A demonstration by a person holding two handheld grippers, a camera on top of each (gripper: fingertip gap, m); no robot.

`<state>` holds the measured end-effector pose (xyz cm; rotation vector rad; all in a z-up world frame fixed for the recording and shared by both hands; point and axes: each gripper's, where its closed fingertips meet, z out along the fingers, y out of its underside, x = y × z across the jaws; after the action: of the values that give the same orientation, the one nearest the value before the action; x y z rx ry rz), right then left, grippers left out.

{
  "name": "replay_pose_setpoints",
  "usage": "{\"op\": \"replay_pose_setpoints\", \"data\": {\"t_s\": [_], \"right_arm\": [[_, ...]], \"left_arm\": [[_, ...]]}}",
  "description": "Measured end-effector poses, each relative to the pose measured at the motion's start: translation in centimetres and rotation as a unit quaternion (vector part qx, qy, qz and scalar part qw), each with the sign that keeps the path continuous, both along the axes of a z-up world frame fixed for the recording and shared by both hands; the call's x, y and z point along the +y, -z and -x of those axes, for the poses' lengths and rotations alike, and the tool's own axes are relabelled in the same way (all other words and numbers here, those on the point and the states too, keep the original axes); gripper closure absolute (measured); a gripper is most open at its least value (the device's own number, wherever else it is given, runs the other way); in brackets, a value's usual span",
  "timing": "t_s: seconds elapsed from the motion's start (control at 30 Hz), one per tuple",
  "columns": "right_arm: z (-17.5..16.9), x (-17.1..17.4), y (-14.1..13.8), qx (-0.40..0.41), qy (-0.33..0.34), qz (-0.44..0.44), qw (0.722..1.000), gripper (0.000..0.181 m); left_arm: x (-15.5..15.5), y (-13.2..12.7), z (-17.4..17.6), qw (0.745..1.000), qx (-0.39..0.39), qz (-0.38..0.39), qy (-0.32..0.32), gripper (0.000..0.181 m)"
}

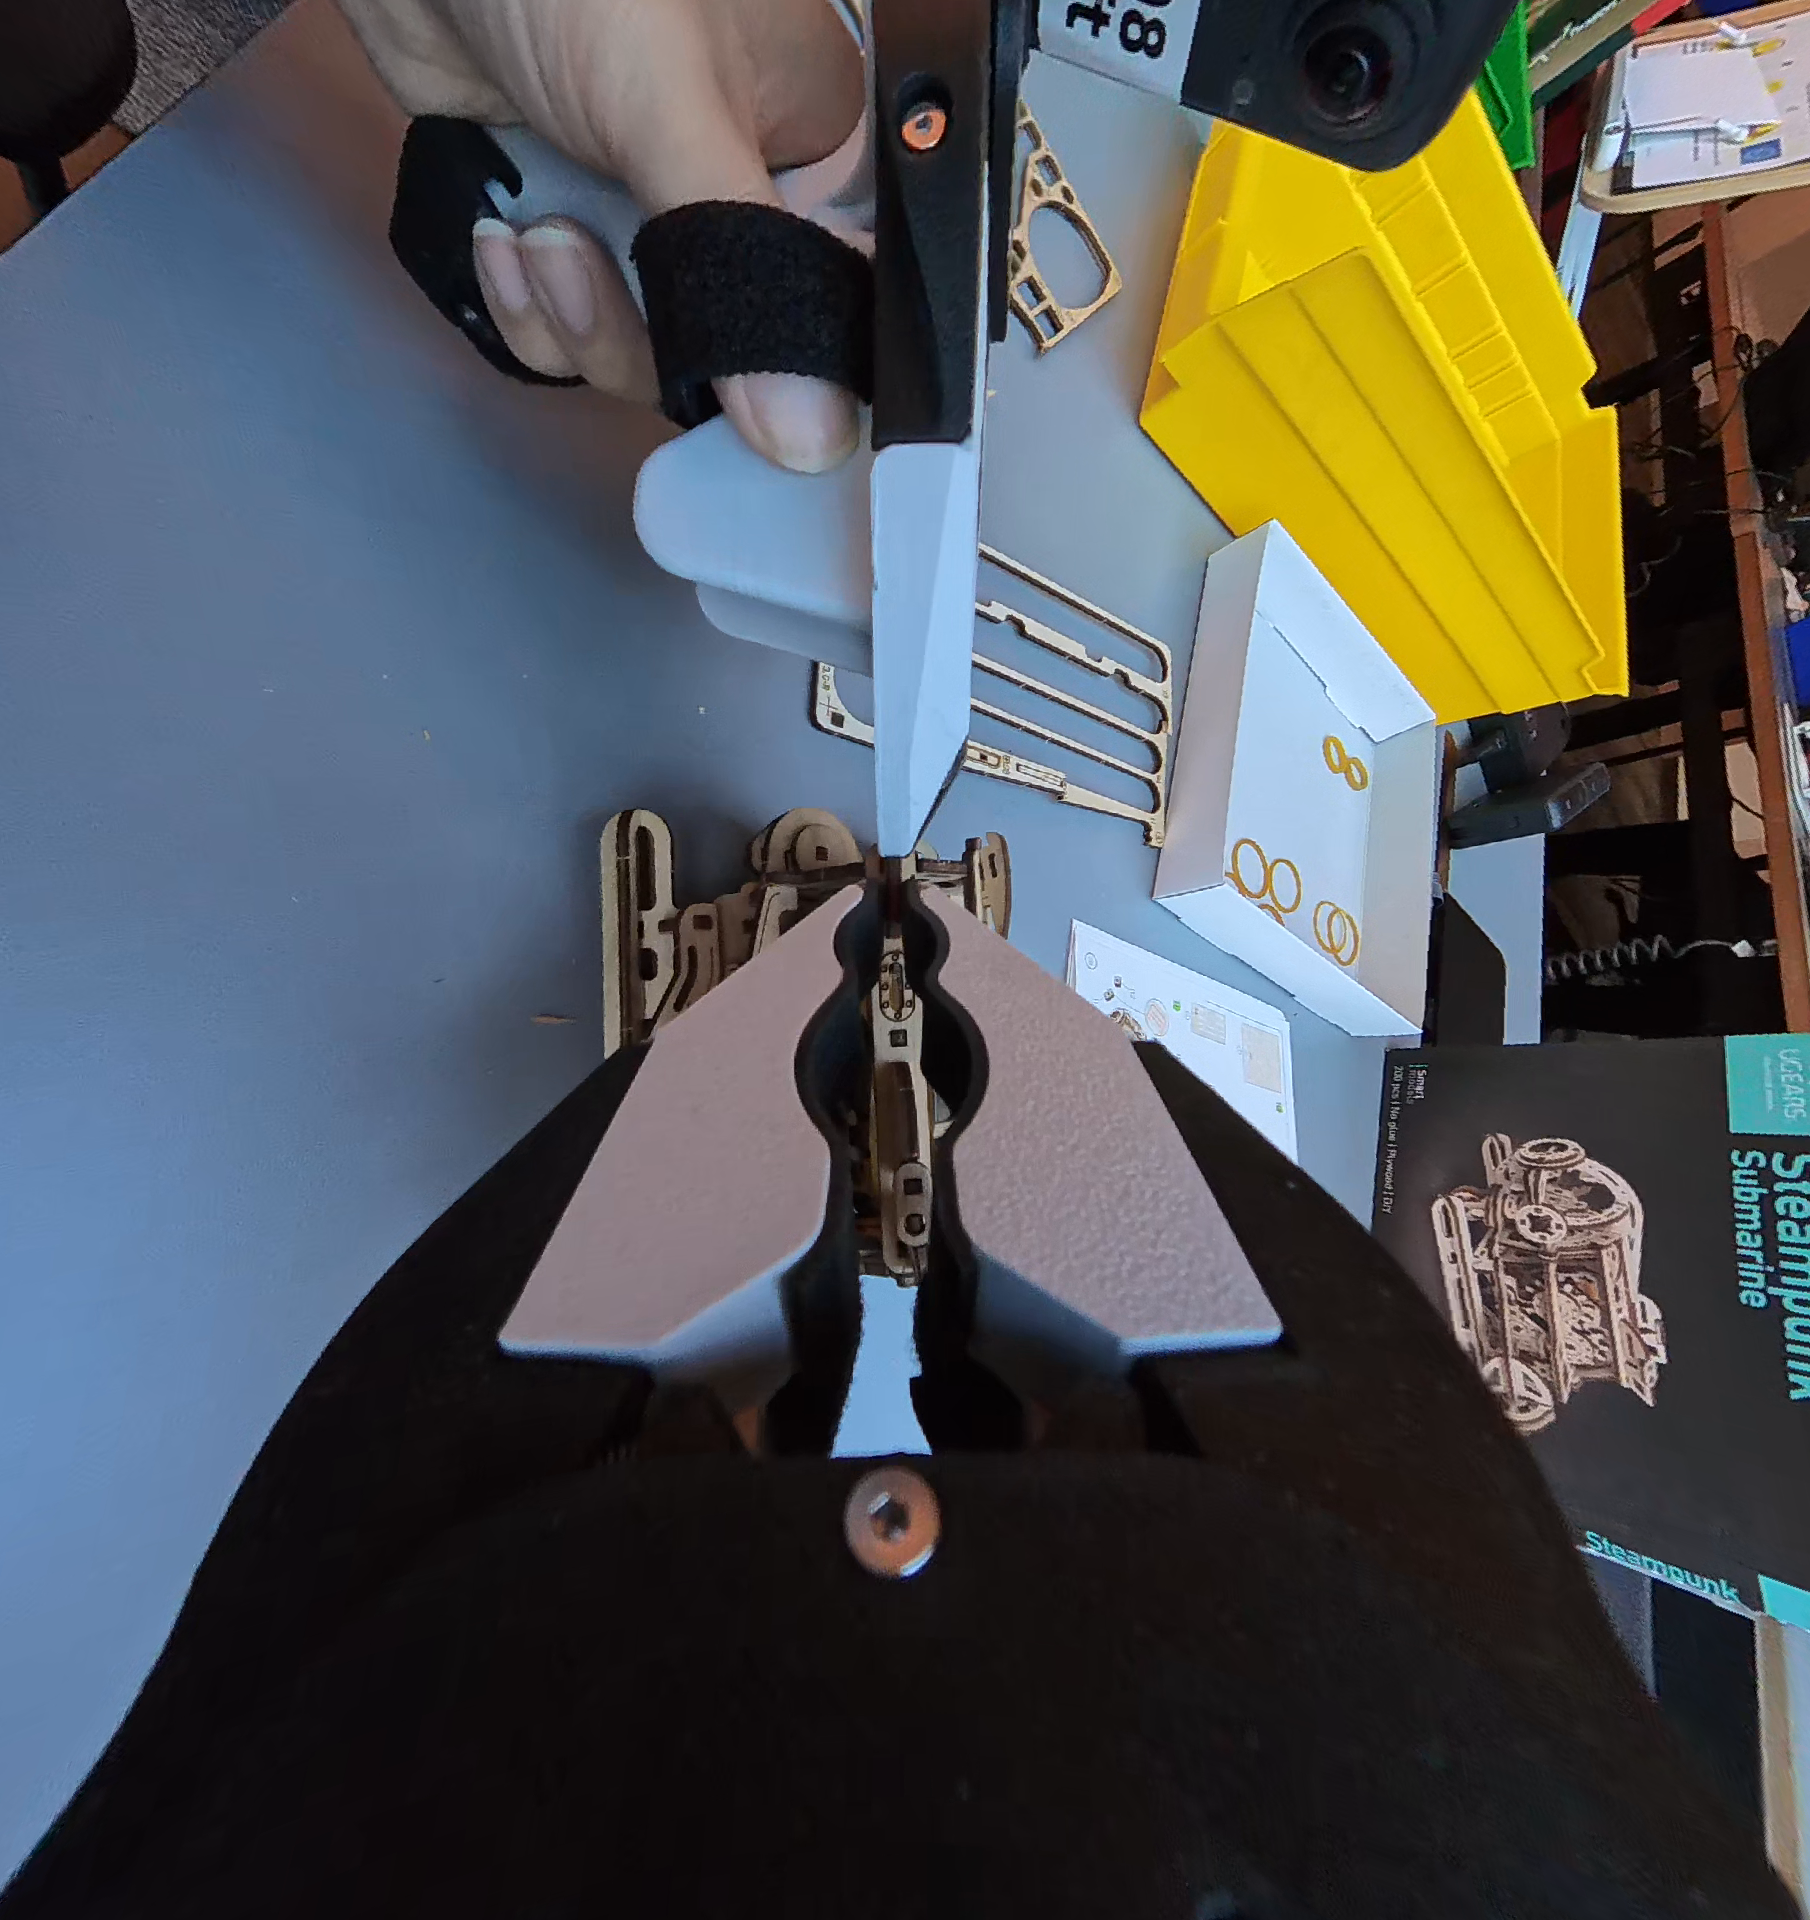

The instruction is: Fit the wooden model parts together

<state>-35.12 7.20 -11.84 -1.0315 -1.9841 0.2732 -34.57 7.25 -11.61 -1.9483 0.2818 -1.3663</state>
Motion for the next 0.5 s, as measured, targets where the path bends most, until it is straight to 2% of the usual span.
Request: {"op": "replay_pose_setpoints", "data": {"t_s": [0.27,0.37,0.5], "right_arm": [[-0.1,0.2,-0.5,0.022,0.015,0.062,0.998,0.171],[-0.5,0.0,-1.6,0.047,0.023,0.158,0.986,0.162],[-1.0,0.6,-2.1,0.049,0.064,0.318,0.945,0.162]], "left_arm": [[0.0,0.0,0.1,1.000,-0.029,0.006,0.000,0.175],[-0.1,0.0,0.0,1.000,-0.027,0.004,-0.001,0.175],[-0.1,0.0,0.0,1.000,-0.025,0.002,-0.005,0.175]]}}
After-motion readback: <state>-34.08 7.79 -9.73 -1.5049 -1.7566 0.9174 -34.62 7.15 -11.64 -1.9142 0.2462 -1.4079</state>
